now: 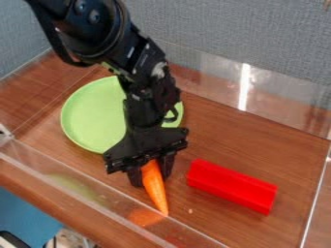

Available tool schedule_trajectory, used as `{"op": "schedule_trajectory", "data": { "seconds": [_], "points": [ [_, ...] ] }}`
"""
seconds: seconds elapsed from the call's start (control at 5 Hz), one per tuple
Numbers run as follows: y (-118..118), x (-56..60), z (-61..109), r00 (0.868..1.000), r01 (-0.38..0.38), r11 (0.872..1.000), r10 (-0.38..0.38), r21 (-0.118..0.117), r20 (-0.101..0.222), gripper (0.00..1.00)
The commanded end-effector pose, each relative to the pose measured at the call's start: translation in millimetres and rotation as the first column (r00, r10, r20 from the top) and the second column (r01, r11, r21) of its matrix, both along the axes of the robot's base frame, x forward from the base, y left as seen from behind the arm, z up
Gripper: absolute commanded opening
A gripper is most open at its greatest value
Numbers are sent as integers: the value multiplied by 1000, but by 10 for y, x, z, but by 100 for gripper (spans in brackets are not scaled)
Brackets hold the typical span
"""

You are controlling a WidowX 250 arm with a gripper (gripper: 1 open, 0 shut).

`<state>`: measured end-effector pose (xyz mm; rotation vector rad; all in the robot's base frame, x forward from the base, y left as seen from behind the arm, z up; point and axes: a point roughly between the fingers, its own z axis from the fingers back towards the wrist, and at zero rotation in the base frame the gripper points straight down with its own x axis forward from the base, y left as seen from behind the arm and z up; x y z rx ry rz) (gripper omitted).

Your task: Put the carrot on the left side

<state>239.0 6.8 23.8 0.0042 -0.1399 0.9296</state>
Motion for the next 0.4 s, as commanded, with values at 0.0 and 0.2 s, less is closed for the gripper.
{"op": "schedule_trajectory", "data": {
  "seconds": [0.0,0.2],
  "points": [
    [83,8,20,999,-35,999,35,15,12,0],
    [119,7,16,999,-46,999,46,29,8,0]
  ]
}}
